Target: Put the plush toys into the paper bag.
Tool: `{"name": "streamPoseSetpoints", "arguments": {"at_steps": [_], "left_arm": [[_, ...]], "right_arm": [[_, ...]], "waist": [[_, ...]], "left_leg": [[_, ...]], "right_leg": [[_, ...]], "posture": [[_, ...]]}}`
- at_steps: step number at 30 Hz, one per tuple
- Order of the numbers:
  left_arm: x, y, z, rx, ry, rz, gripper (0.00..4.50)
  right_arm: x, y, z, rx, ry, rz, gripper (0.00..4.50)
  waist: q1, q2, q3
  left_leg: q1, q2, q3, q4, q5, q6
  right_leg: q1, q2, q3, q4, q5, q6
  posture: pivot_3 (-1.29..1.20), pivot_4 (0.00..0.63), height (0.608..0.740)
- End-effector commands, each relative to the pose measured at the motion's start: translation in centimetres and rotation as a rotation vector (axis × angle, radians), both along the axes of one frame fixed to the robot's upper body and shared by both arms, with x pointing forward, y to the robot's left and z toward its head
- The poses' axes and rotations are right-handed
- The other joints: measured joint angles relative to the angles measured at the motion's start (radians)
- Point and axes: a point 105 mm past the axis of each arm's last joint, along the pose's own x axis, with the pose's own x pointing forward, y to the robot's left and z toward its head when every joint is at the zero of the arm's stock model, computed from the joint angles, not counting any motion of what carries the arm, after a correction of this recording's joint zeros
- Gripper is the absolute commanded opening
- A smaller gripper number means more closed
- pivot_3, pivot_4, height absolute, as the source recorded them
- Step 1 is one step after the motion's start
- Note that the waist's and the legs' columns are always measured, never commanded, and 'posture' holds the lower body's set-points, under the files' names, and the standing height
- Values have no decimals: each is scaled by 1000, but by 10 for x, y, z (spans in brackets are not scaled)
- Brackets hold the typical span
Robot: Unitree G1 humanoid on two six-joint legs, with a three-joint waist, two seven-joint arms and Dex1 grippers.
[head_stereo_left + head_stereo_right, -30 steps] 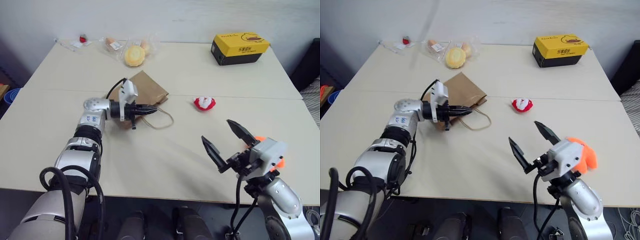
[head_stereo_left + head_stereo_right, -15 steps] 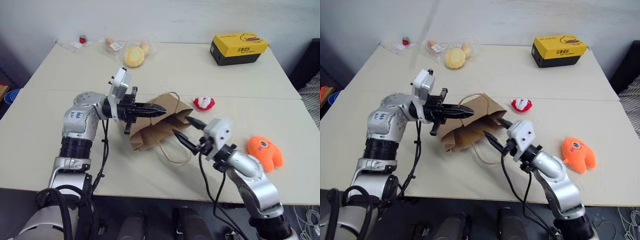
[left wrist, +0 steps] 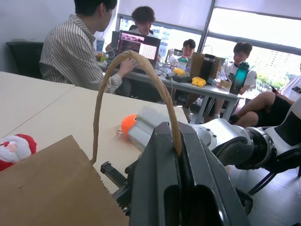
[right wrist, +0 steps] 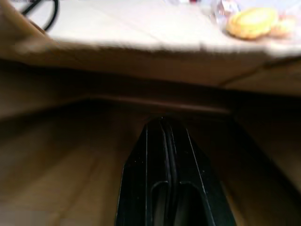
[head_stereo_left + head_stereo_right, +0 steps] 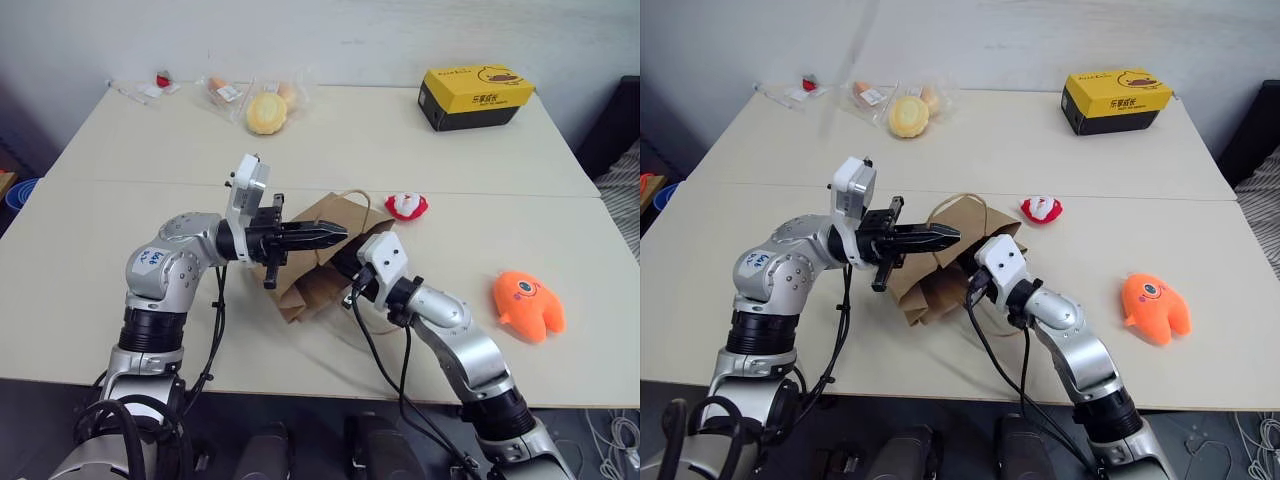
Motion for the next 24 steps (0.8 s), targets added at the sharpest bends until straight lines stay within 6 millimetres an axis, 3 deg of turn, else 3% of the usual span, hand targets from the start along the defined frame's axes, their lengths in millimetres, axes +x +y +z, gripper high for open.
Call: {"name": "streamPoseSetpoints", "arguments": {"at_steps": [1, 8, 16, 21, 24], "left_arm": [[-2, 0, 27, -78, -54, 0, 0], [6, 7, 55, -233, -17, 49, 0], [17, 28, 70, -250, -35, 128, 0], [14, 29, 67, -220, -46, 123, 0], [11, 23, 58, -192, -44, 109, 0]], "right_arm": [[3, 12, 4, -5, -33, 35, 17], [4, 14, -19, -44, 3, 57, 17], [-5, 4, -37, -95, 23, 75, 17], [-10, 5, -33, -80, -11, 112, 17], [-11, 10, -11, 20, -45, 121, 17]], "waist": [[0, 0, 0], [-1, 0, 0], [-3, 0, 0], [-3, 0, 0], [-4, 0, 0]], "left_leg": [[0, 0, 0, 0, 0, 0], [0, 0, 0, 0, 0, 0], [0, 0, 0, 0, 0, -1], [0, 0, 0, 0, 0, -1], [0, 0, 0, 0, 0, -1]], "right_leg": [[0, 0, 0, 0, 0, 0], [0, 0, 0, 0, 0, 0], [0, 0, 0, 0, 0, 0], [0, 0, 0, 0, 0, 0], [0, 0, 0, -1, 0, 0]], "posture": [[0, 150, 740], [0, 150, 740], [0, 150, 740], [0, 150, 740], [0, 150, 740]]}}
